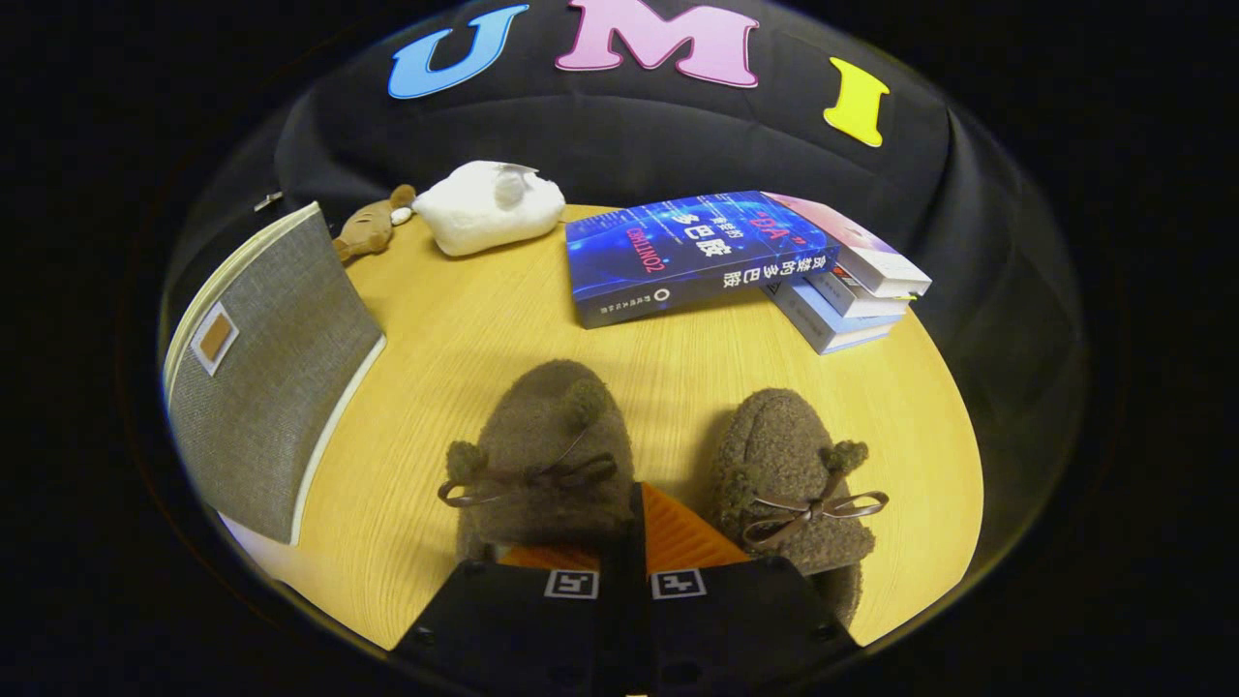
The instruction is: Open the storage box then place both shoes into the box .Put the left shoe in first, then the right shoe, with the right side of both shoes facing outward in a uniform manner.
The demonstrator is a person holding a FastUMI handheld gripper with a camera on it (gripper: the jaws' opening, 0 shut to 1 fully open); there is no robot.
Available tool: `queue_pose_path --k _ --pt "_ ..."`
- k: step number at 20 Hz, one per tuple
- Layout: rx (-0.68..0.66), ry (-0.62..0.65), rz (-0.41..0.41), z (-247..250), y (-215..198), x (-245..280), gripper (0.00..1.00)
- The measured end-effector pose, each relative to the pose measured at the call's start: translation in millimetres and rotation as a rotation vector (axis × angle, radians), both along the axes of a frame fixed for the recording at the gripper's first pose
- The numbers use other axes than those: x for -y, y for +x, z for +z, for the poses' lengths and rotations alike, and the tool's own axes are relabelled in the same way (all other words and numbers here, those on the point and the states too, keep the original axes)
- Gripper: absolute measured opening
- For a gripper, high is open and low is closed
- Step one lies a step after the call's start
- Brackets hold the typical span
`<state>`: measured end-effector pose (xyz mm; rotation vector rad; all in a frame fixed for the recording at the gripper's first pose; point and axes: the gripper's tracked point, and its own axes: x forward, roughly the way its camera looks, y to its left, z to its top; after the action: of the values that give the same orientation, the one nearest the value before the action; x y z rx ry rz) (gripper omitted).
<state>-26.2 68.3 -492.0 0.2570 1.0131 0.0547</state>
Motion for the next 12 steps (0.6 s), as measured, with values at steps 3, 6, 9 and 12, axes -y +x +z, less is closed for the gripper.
queue_pose_path --k 3,6,9,12 --pt "-0.015 0.022 -0.007 5 -4 -2 0.05" --pt "0.020 0.032 -0.030 27 -3 3 0.05" --pt "0.062 0.056 -0.065 64 3 5 0.05" --pt "0.090 0.076 -0.123 111 17 7 0.05"
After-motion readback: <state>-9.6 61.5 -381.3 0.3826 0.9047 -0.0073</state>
